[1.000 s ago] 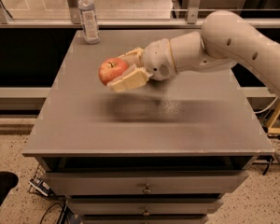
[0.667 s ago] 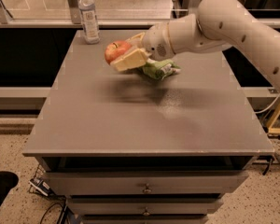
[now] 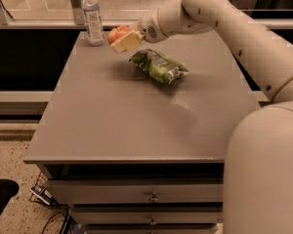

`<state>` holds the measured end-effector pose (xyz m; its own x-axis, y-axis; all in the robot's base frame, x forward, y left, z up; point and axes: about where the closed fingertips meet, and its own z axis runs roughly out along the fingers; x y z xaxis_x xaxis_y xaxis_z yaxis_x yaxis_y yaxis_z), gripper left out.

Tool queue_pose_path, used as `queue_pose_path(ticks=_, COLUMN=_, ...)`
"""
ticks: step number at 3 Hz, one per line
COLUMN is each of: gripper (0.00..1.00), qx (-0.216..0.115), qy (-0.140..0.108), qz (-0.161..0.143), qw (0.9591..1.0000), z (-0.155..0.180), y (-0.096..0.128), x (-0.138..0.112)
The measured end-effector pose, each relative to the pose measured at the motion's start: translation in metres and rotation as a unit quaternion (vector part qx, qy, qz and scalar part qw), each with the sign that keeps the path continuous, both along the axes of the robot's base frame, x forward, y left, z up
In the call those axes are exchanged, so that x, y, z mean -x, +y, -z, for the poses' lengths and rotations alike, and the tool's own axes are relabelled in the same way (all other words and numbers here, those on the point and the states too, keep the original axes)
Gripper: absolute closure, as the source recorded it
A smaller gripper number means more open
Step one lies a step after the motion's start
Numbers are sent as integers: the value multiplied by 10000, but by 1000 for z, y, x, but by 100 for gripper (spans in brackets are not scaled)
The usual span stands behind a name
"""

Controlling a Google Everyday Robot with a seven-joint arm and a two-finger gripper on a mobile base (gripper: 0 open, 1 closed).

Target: Move apple near blue plastic bottle

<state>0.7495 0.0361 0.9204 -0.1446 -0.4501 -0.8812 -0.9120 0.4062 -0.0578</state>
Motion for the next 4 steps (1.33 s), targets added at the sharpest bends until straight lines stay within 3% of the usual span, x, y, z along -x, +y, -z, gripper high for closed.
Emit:
queue_pose_path(ticks=2, gripper=100, qx=-57, qy=92, qz=410, qw=9991, z=41, y=12, x=-55)
queue_pose_path(ticks=4, gripper=100, qx=-392, qy=20, qz=554, qw=9977, z=82, y=-12, x=-93)
